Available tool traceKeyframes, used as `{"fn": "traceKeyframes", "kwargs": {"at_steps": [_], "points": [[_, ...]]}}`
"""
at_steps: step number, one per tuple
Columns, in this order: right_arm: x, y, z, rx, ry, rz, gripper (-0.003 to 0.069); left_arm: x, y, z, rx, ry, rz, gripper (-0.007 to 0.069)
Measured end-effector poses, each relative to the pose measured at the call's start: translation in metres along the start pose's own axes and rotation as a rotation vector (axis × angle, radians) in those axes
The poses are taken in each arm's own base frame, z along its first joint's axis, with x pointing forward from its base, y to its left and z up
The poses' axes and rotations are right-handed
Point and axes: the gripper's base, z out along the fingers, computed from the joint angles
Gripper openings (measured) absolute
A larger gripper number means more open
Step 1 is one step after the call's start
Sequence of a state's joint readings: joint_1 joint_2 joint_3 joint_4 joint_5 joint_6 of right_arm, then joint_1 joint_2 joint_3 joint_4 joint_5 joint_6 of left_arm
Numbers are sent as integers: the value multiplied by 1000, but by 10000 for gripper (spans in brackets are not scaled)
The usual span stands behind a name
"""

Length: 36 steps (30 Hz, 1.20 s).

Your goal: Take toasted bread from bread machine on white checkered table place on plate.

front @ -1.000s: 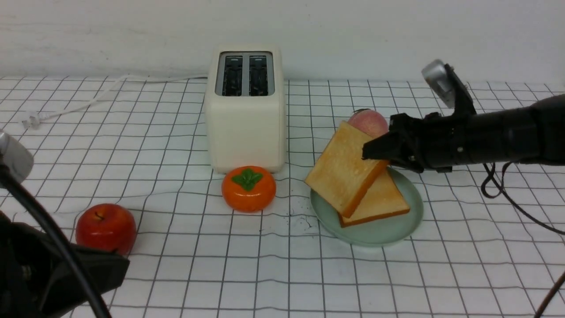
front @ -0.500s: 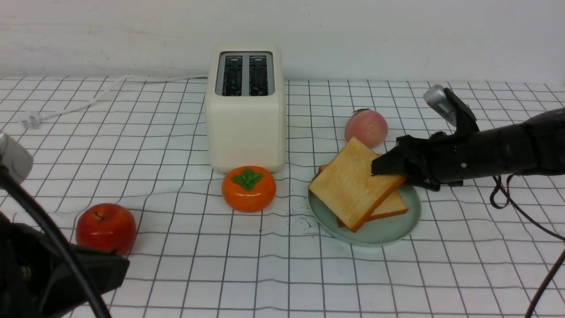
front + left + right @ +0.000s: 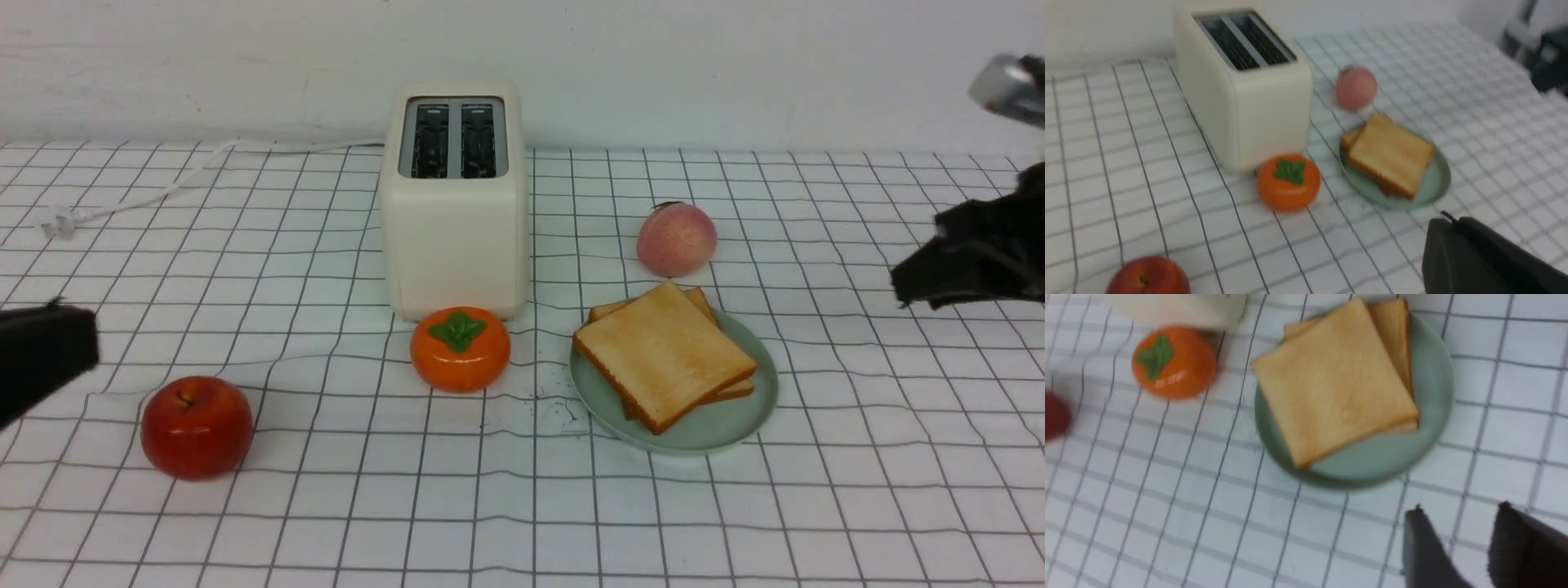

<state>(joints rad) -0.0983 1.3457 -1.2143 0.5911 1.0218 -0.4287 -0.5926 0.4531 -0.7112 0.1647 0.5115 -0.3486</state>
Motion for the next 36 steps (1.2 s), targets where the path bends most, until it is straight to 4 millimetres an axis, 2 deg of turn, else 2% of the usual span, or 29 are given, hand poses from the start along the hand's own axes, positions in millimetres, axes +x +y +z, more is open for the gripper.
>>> {"fn": "traceKeyframes", "kwargs": {"at_steps": [4, 5, 7, 8, 9, 10, 12, 13, 14, 15, 16, 18, 19, 21, 24, 26, 27, 36], "points": [[37, 31, -57, 38, -63, -96, 33, 31, 10, -15, 2, -111, -52, -13], [53, 40, -71, 49, -95, -119, 7, 40, 12, -17, 3, -123, -58, -13], [80, 51, -89, 65, -144, -153, -10, 55, 16, -20, 6, -147, -55, -13], [83, 53, -91, 65, -150, -155, -10, 57, 16, -20, 6, -148, -52, -13], [109, 60, -102, 83, -196, -175, -9, 67, 18, -20, 3, -159, -31, -13], [126, 64, -108, 97, -227, -174, -6, 75, 20, -20, 2, -168, -12, -13], [141, 66, -112, 108, -260, -166, -4, 80, 21, -19, -1, -173, 6, -13], [169, 68, -115, 127, -313, -138, -3, 85, 23, -18, -6, -178, 38, -13], [169, 68, -115, 128, -315, -133, -3, 86, 23, -17, -7, -177, 42, -13], [190, 67, -113, 139, -362, -99, -3, 90, 24, -16, -13, -175, 68, -13], [191, 67, -112, 141, -372, -96, -3, 90, 24, -16, -13, -173, 68, -13], [211, 62, -105, 158, -478, -65, -2, 96, 25, -13, -19, -158, 82, -13], [212, 61, -104, 157, -478, -63, -2, 97, 25, -13, -20, -156, 82, -13], [220, 54, -95, 169, -603, -37, 0, 100, 26, -11, -23, -145, 87, -11], [221, 40, -81, 200, -751, -2, 6, 102, 27, -11, -31, -130, 87, -8], [221, 34, -75, 215, -788, 13, 8, 103, 28, -11, -38, -119, 86, -6], [223, 26, -66, 234, -823, 33, 11, 104, 28, -10, -43, -112, 86, -4], [244, 2, -25, 266, -754, 107, 21, 105, 29, -10, -53, -97, 85, 1]]}}
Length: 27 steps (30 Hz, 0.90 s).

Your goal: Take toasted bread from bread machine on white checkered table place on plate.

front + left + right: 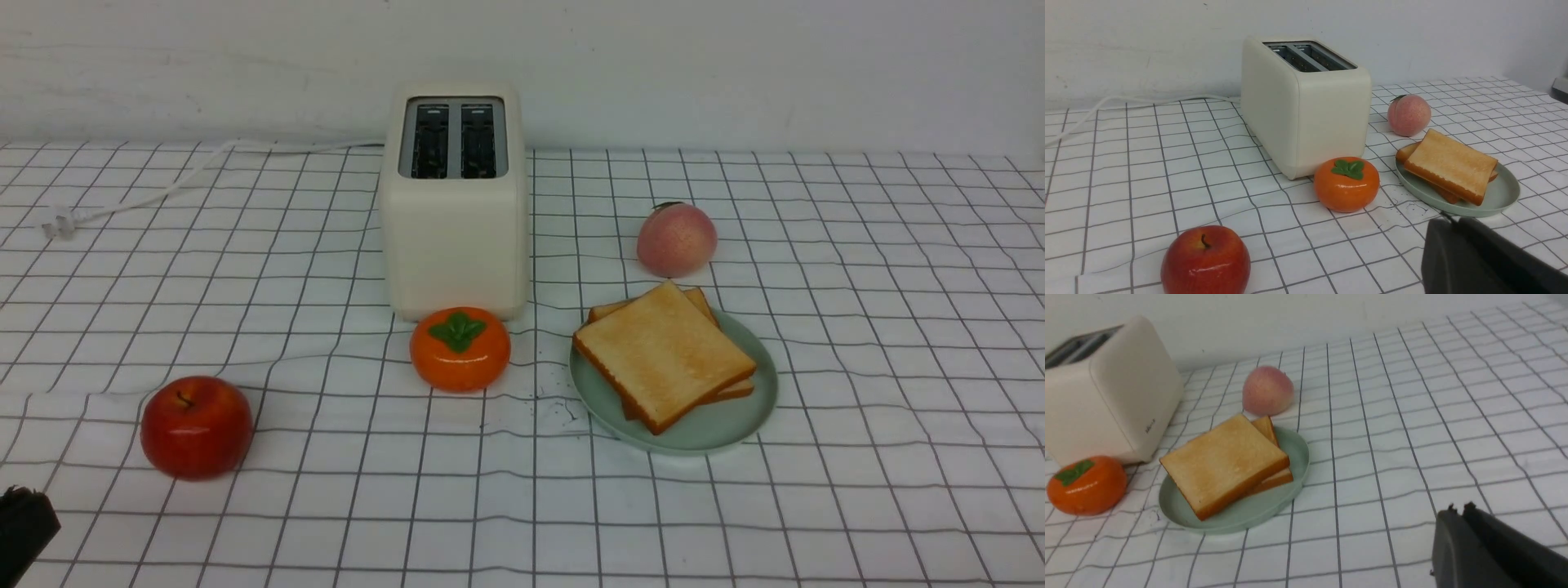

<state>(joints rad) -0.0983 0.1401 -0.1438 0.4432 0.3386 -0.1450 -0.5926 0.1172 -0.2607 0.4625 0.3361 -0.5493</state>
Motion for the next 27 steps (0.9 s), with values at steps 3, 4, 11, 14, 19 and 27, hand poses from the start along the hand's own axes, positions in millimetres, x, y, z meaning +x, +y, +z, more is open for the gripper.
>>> {"fn": "traceKeyframes", "kwargs": {"at_steps": [3, 4, 11, 14, 19, 27], "points": [[11, -4, 2, 6, 12, 6, 22, 0, 0, 0, -2, 3, 0, 5], [14, -4, 2, 1, 7, -1, 22, 0, 0, 0, -2, 4, 0, 5], [47, -15, 2, -29, 24, -190, -20, 1, 1, 0, -7, 11, 0, 9], [50, -17, 2, -11, 65, -205, -20, 1, 1, 0, -7, 13, 0, 13], [51, -17, 1, -4, 91, -165, -20, 1, 1, 0, -7, 13, 0, 19], [51, -17, 1, -3, 95, -158, -20, 1, 1, 0, -7, 13, -1, 22]]}}
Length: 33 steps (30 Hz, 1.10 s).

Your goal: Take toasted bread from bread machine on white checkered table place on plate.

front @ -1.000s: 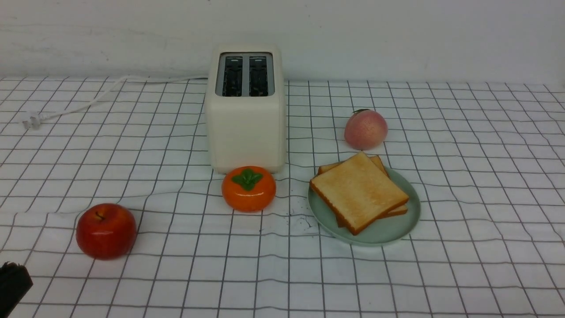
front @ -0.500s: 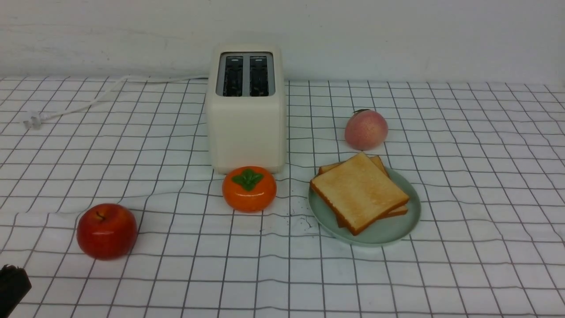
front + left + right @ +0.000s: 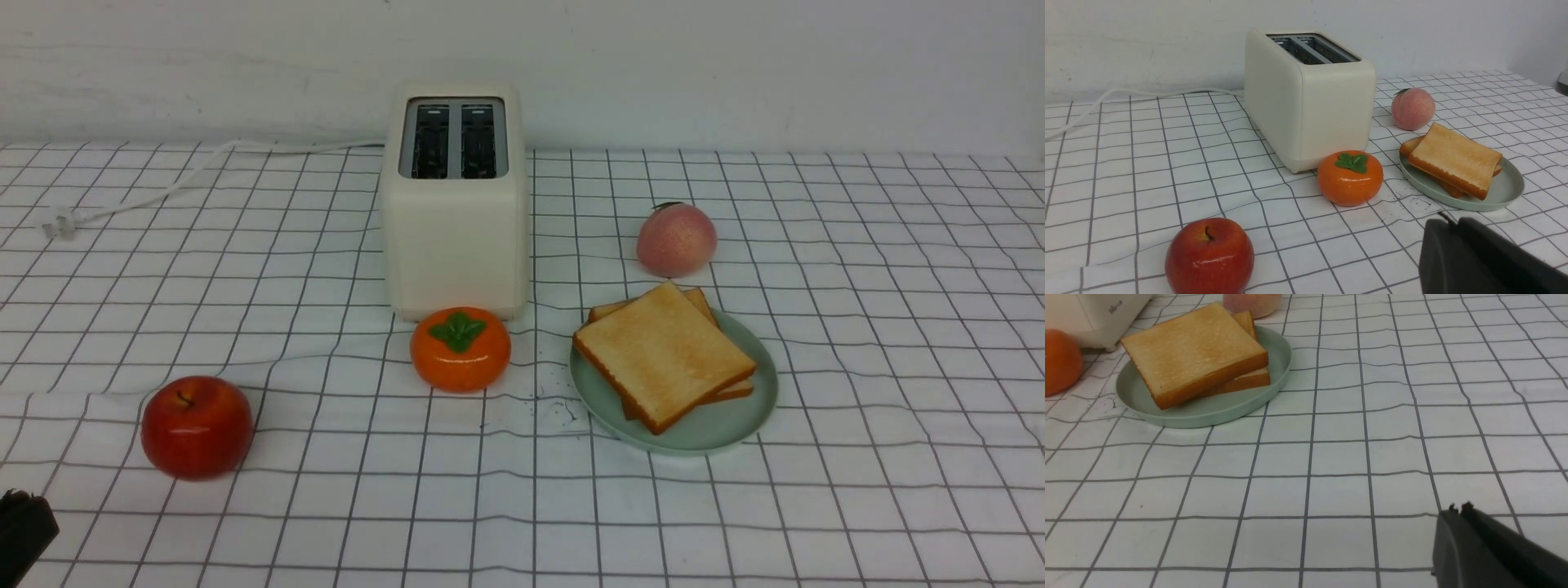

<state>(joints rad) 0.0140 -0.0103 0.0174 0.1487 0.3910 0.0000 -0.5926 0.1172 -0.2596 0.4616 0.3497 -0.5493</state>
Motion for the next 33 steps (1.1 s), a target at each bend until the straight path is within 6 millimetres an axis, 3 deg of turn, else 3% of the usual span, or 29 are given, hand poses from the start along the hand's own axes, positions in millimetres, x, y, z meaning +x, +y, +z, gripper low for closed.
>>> {"fn": "traceKeyframes", "kwargs": {"at_steps": [22, 26, 31, 33], "points": [[0, 0, 0, 0, 0, 0, -10, 0, 0, 0, -7, -4, 6, 36], [0, 0, 0, 0, 0, 0, -6, -1, 3, -7, -87, -61, -65, -13], [0, 0, 0, 0, 0, 0, -2, 10, 7, -11, -221, -133, -79, -13], [0, 0, 0, 0, 1, 0, 0, 30, 12, -6, -312, -140, -125, -13]]}}
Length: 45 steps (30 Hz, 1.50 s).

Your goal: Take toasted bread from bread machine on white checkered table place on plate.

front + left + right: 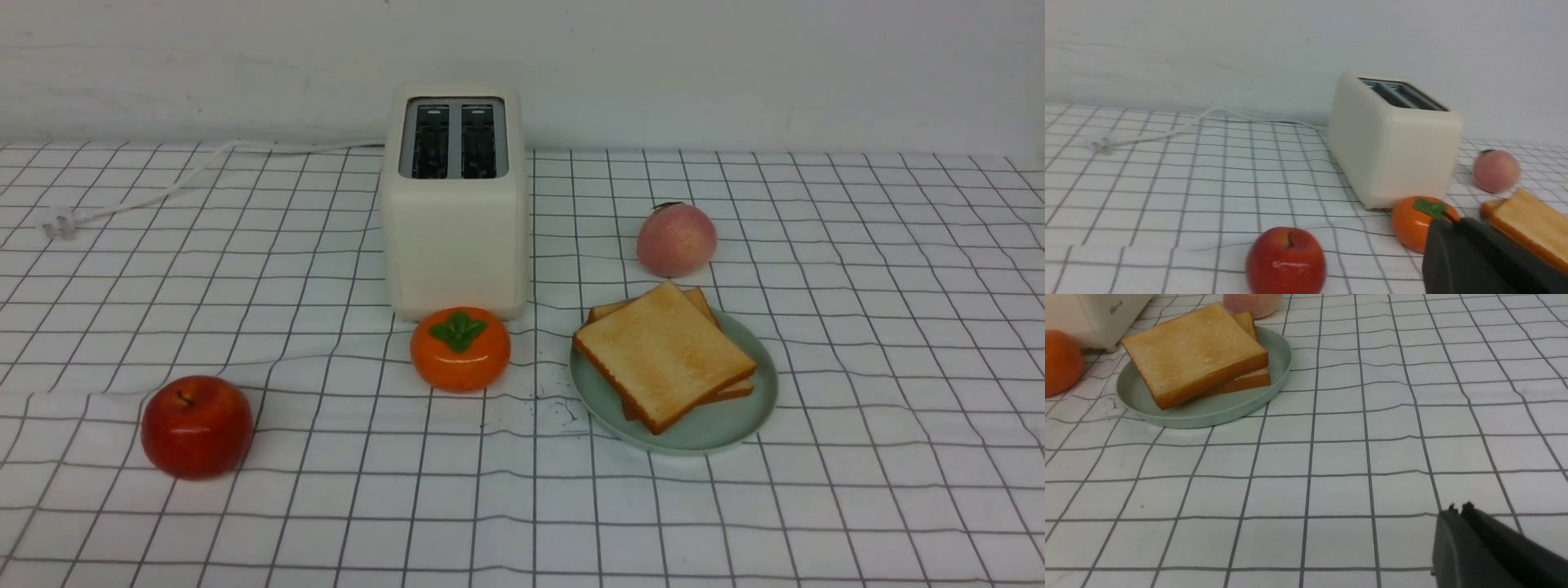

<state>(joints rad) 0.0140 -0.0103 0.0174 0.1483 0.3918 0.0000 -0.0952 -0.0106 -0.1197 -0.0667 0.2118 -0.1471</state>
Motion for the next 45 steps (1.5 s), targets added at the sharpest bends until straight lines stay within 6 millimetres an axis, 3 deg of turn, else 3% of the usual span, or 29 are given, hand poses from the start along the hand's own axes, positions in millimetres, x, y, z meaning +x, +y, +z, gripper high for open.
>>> {"fn": "traceKeyframes", "kwargs": {"at_steps": [3, 5, 12, 45], "points": [[0, 0, 0, 0, 0, 0, 1, 17, 6, 4, -58, 24, -21, -13], [0, 0, 0, 0, 0, 0, 3, 42, 11, 7, -82, 100, -49, -13], [0, 0, 0, 0, 0, 0, 9, 63, 12, 4, -73, 298, -24, -13], [0, 0, 0, 0, 0, -1, 45, 64, 14, 4, -84, 313, 31, -13]]}}
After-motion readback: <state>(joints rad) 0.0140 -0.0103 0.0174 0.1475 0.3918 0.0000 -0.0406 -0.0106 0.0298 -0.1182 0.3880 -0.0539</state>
